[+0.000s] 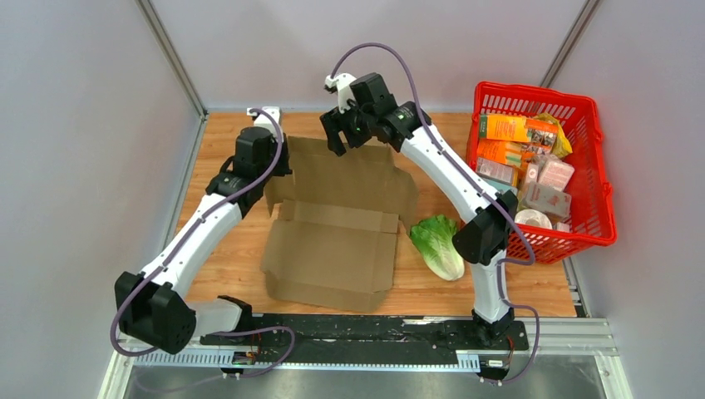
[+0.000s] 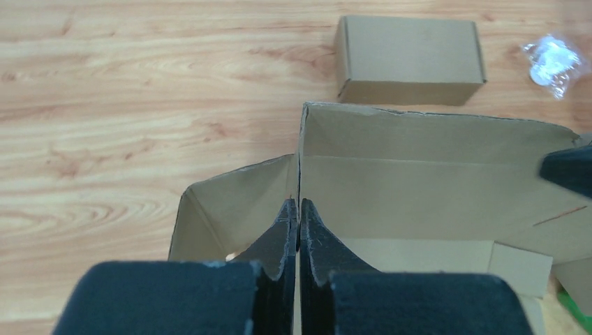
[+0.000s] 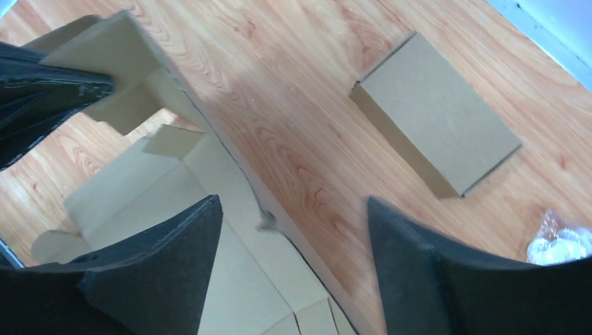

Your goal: Fold the paper box

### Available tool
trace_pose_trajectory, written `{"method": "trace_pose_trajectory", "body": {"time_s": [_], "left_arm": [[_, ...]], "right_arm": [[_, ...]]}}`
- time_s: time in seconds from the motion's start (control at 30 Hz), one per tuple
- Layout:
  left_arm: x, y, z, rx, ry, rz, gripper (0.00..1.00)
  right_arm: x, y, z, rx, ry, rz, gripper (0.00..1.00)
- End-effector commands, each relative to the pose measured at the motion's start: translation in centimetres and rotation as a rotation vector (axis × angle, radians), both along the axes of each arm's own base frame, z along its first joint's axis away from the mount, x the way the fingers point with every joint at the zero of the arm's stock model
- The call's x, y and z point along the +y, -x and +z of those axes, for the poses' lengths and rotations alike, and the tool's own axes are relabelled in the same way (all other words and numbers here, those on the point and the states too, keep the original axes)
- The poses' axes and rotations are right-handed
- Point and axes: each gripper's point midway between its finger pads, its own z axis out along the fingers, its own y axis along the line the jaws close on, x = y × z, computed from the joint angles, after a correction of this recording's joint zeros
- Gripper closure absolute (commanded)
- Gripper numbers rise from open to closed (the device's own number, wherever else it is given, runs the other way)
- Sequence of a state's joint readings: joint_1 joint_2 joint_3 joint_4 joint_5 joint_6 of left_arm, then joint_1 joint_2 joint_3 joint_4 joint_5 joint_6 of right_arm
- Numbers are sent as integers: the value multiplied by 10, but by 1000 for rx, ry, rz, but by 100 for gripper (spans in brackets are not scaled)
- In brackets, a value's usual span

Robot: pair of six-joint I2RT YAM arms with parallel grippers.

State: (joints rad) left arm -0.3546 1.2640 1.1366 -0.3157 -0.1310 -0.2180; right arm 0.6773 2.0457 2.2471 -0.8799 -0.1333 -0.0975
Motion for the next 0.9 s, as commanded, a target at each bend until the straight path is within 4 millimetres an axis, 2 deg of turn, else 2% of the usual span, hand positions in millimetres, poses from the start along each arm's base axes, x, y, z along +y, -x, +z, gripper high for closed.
{"method": "trace_pose_trajectory", "body": {"time_s": [0.0,0.07,0.1,0.13,0.17,0.2,0.27,0.3,0.4,0.47,0.5,0.53,0.57,0.6,0.63,0.67,0.7,0.73,0.77,0.8,0.87], "left_arm": [[18,-4,30,-155,123,153,100],[23,1,27,-155,139,184,100],[26,4,19,-148,137,201,100],[31,6,16,-151,133,222,100],[33,11,21,-174,146,229,100],[37,13,14,-179,143,246,100],[43,18,17,-202,158,271,100],[44,19,13,-206,155,274,100],[52,21,14,-215,154,313,100],[53,23,14,-218,168,324,100],[52,23,14,-223,174,321,100],[52,24,13,-224,180,323,100],[52,24,13,-224,192,326,100],[52,26,10,-223,195,329,100],[52,26,9,-226,202,329,100],[51,26,15,-259,224,327,100],[50,27,9,-263,229,321,100],[50,28,9,-270,240,322,100],[50,29,11,-280,251,326,100],[50,30,7,-276,252,324,100],[50,31,7,-287,259,325,100]], "right_arm": [[-22,4,41,72,-163,-277,15],[-31,6,44,106,-197,-373,3],[-33,12,56,106,-234,-385,1],[-31,16,60,154,-296,-423,0],[-28,18,54,185,-326,-442,0],[-21,26,59,230,-385,-432,0],[-14,32,79,311,-567,-512,0],[-9,39,66,356,-577,-530,0],[7,57,76,425,-653,-556,0],[10,59,84,417,-709,-590,0],[21,66,86,477,-770,-600,0],[25,70,60,554,-769,-641,2],[31,70,68,589,-852,-642,7],[39,76,68,732,-943,-679,9],[40,77,45,788,-946,-733,11],[45,73,50,817,-1008,-750,11],[47,67,45,829,-1025,-786,11],[46,55,54,804,-1068,-830,11],[45,52,52,790,-1053,-867,8],[47,40,36,762,-1031,-927,7],[50,30,40,766,-1045,-954,5]]}}
